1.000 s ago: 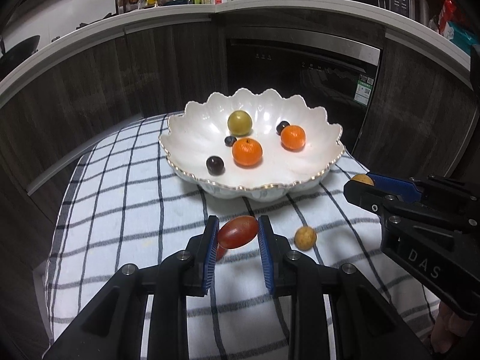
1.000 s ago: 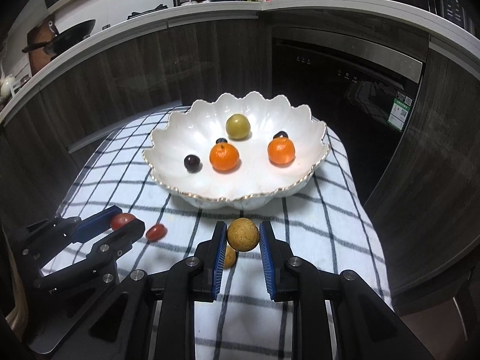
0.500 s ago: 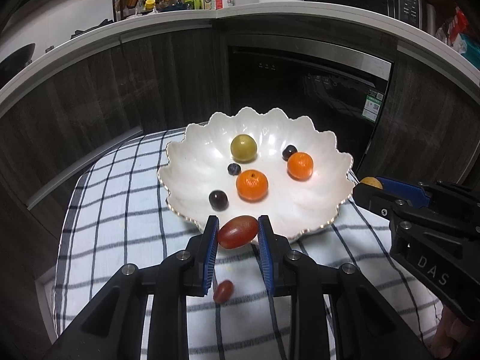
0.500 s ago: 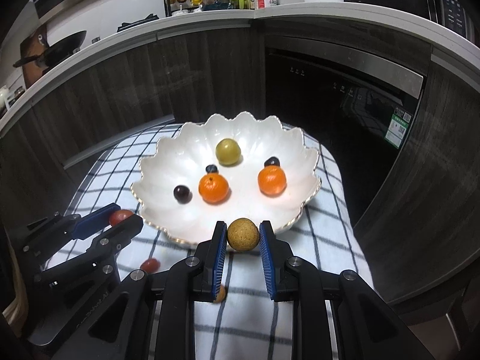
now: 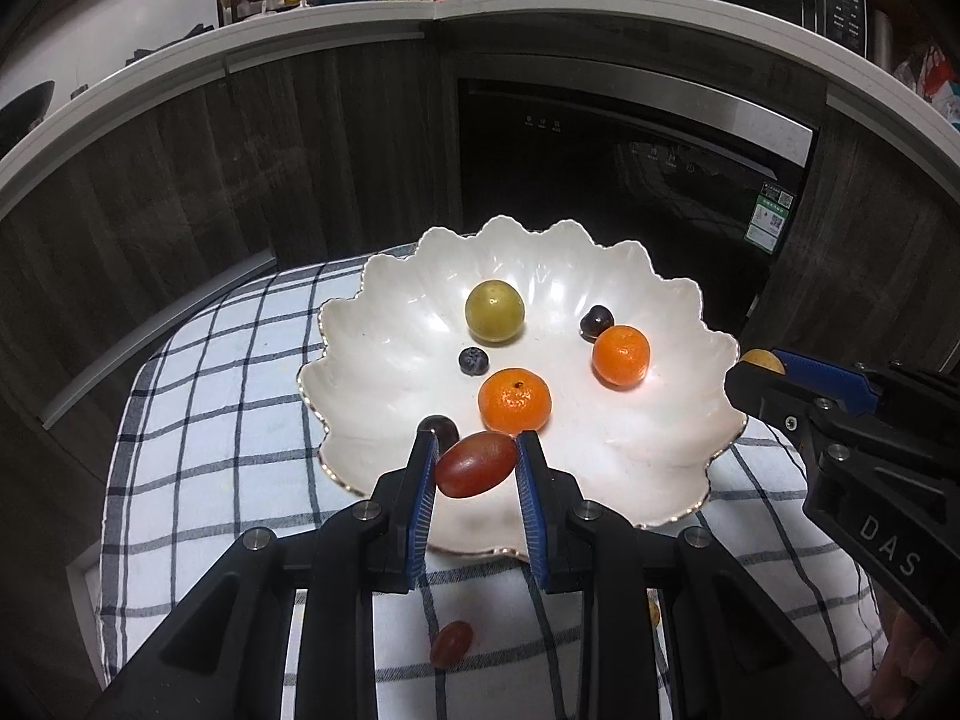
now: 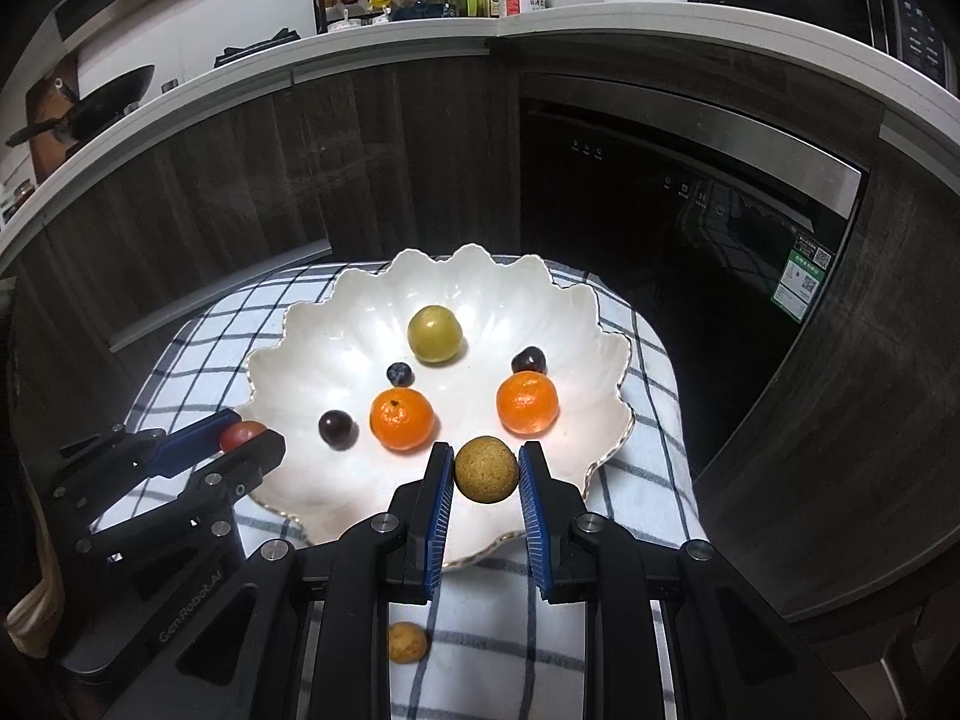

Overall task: Organize fruits
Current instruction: 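Carry the red grape and longan with both tools over the white bowl, then open the left tool releasing the grape while the right tool drops the longan into the bowl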

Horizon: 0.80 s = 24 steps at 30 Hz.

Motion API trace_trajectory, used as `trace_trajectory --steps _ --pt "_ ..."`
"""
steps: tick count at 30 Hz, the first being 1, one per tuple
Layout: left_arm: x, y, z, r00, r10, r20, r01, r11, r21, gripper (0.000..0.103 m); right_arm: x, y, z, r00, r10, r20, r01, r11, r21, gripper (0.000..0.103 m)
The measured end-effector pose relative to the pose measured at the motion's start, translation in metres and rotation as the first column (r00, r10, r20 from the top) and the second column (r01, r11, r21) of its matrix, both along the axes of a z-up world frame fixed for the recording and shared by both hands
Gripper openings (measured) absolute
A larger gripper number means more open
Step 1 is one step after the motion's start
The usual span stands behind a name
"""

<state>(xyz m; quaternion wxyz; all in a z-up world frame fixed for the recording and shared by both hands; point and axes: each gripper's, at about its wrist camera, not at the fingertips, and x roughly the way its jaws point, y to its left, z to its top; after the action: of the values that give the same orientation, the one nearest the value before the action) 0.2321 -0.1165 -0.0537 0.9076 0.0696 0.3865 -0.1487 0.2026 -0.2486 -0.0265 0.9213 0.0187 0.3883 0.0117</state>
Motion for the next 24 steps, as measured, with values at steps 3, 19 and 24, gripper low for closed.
trace_trajectory --steps 3,19,24 --pt "0.006 -0.003 -0.003 1.0 -0.001 -0.011 0.001 1.0 0.003 0.027 0.006 -0.003 -0.005 1.0 -0.005 -0.015 0.005 1.0 0.001 0.024" --pt "0.025 -0.014 -0.026 0.997 -0.022 -0.081 0.023 1.0 0.014 0.031 0.028 -0.009 -0.032 0.996 0.009 -0.093 -0.008 1.0 0.012 0.024" --pt "0.023 -0.013 -0.025 0.998 -0.014 -0.067 0.015 1.0 0.015 0.058 0.03 -0.011 -0.033 0.995 0.009 -0.098 -0.008 1.0 0.011 0.034"
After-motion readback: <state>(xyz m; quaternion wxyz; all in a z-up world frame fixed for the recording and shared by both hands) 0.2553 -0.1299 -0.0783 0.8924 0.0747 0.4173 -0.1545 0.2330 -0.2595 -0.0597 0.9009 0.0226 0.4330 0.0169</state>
